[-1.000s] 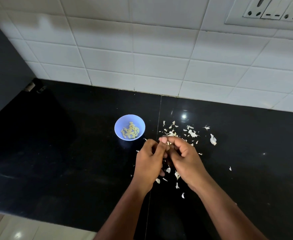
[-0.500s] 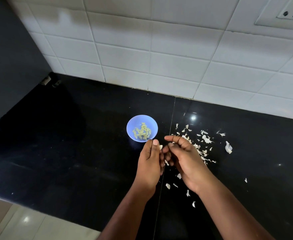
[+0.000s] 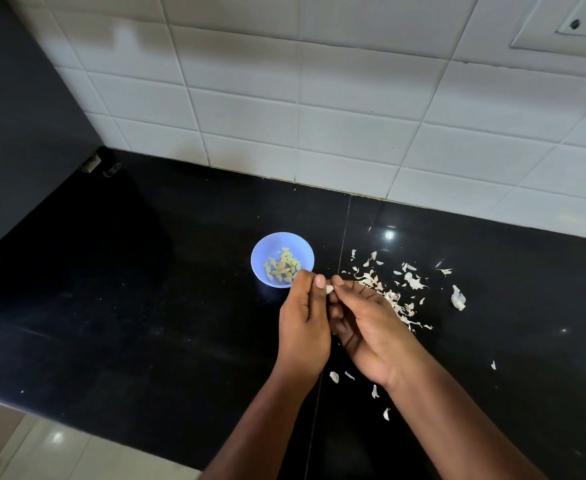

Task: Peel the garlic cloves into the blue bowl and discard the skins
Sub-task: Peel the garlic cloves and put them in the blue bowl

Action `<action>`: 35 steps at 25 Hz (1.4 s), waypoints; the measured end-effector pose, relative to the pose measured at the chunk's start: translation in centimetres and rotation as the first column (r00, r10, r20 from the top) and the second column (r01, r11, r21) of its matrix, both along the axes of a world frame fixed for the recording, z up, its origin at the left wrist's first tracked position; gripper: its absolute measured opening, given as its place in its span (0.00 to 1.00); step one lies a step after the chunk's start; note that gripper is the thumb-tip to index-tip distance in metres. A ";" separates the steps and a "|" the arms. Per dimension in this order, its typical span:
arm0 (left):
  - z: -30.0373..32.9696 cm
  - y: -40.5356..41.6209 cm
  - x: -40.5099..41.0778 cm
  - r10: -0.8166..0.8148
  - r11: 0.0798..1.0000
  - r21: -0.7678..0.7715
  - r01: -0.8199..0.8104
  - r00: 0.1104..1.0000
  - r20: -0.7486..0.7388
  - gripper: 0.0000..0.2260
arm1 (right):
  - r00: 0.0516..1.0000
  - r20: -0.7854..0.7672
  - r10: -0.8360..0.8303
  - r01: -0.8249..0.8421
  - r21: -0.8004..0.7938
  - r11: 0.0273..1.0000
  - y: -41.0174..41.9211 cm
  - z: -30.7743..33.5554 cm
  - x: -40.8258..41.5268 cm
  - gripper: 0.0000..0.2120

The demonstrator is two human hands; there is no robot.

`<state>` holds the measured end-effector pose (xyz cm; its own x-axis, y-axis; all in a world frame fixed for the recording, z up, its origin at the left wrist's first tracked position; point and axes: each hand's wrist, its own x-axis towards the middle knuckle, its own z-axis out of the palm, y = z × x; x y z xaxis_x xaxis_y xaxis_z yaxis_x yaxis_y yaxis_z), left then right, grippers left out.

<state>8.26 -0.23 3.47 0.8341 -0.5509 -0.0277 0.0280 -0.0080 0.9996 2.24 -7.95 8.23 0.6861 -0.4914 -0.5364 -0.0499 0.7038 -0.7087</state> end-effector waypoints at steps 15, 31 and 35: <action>0.4 -0.8 11.1 -0.388 0.376 0.821 -0.429 0.732 0.560 0.29 | 0.847 -0.531 0.004 -0.435 -0.690 0.578 -4.9 -5.1 -5.1 0.09; -2.3 3.2 -4.6 -0.542 0.536 0.840 0.087 0.798 0.264 0.15 | 0.689 -0.722 -0.063 -0.711 -0.689 0.139 -5.2 -8.0 -7.3 0.18; -3.5 2.5 -5.0 -0.499 0.614 0.788 0.050 0.798 0.339 0.06 | 0.794 -0.608 -0.015 -0.597 -0.783 0.172 -5.3 -9.0 -7.4 0.08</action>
<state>3.23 2.23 0.02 0.6549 -0.7373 -0.1659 -0.5784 -0.6303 0.5178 -5.15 -13.24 -0.75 0.7757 -0.6230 -0.1009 -0.5422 -0.5759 -0.6119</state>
